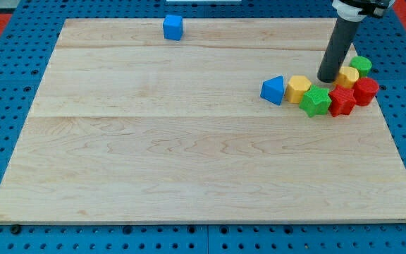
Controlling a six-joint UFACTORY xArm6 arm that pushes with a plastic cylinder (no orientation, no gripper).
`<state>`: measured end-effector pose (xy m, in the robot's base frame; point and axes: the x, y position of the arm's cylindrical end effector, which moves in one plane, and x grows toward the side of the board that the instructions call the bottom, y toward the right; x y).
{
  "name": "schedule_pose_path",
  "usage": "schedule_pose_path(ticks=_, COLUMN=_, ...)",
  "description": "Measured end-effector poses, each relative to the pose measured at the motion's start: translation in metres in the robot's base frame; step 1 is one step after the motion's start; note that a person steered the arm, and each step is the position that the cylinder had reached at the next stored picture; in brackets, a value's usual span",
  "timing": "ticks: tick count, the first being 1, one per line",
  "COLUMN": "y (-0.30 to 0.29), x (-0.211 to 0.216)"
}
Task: Push green circle closer to the the yellow heart
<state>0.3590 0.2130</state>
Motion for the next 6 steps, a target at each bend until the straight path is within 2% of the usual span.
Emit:
schedule_pose_path(ticks=1, y=0.000, x=-0.016)
schedule_pose_path(ticks=3, y=0.000, x=-0.022)
schedule_pose_path(ticks=4, y=-0.001, x=-0.071)
schedule_pose_path(ticks=5, y=0.020, x=-0.095)
schedule_pose_path(ticks=6, y=0.094, x=-0.093)
